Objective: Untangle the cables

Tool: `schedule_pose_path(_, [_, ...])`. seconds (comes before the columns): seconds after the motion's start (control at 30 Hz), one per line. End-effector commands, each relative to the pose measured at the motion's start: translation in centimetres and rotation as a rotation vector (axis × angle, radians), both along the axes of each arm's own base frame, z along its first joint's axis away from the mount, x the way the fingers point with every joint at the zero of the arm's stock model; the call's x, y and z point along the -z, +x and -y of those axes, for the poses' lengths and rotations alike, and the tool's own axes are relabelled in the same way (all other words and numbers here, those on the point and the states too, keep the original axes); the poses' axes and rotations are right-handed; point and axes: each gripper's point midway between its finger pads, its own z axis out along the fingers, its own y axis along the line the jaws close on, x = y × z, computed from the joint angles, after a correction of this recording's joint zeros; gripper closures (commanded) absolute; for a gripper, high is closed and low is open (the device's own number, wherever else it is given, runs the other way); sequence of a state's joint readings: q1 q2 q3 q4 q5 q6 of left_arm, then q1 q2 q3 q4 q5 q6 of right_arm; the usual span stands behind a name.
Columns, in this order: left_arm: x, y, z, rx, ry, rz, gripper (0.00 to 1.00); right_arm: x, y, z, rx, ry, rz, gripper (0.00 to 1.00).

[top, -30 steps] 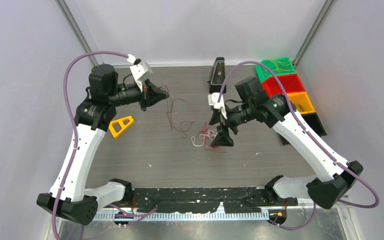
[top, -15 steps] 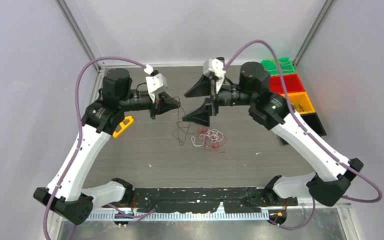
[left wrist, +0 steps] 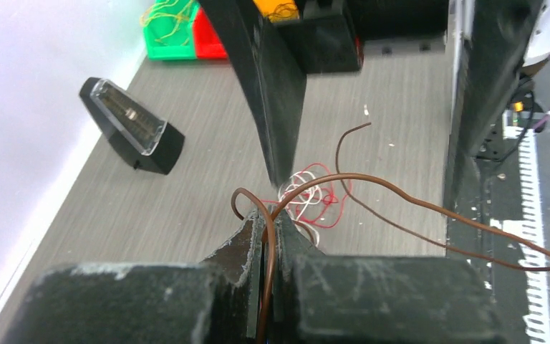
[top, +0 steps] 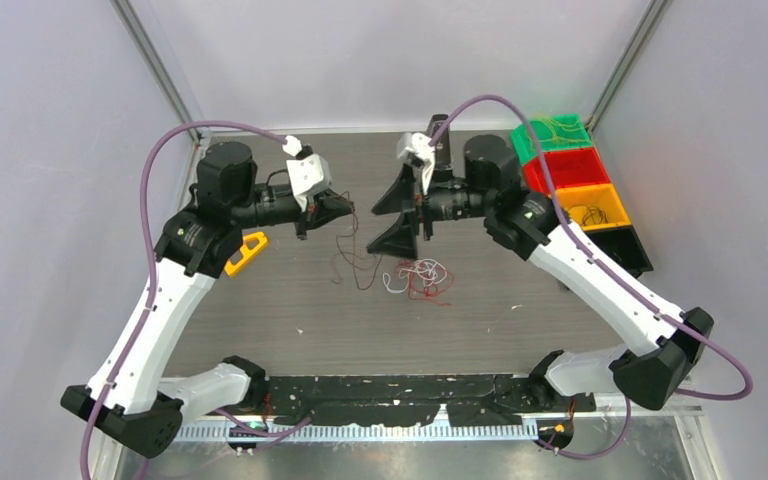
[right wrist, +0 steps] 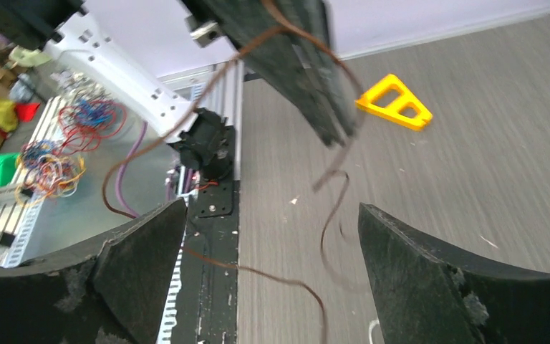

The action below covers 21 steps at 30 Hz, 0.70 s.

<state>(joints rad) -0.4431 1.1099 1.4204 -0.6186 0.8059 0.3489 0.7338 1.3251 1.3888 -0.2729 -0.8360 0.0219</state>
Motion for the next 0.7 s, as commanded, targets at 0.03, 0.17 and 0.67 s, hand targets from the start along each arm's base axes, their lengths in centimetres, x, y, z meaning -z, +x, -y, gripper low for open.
schedule_pose_path(0.03, [0.9,0.9,-1.1,-0.06,0.048,0.101,1.0,-6.4,0.7,4.2,0.148,0.115,0.05,0.05])
schedule_pose_path(0.17, [1.7,1.3,-0.7,-0.05,0.074,0.117,1.0,-9.1,-0.3,2.7,0.137,0.18,0.077,0.05])
schedule_pose_path(0.67, [-2.0,-4.4,0.6,0.141,-0.01,0.143,1.0,-1.7,2.0,-2.0,0.159,-0.038,0.266,0.05])
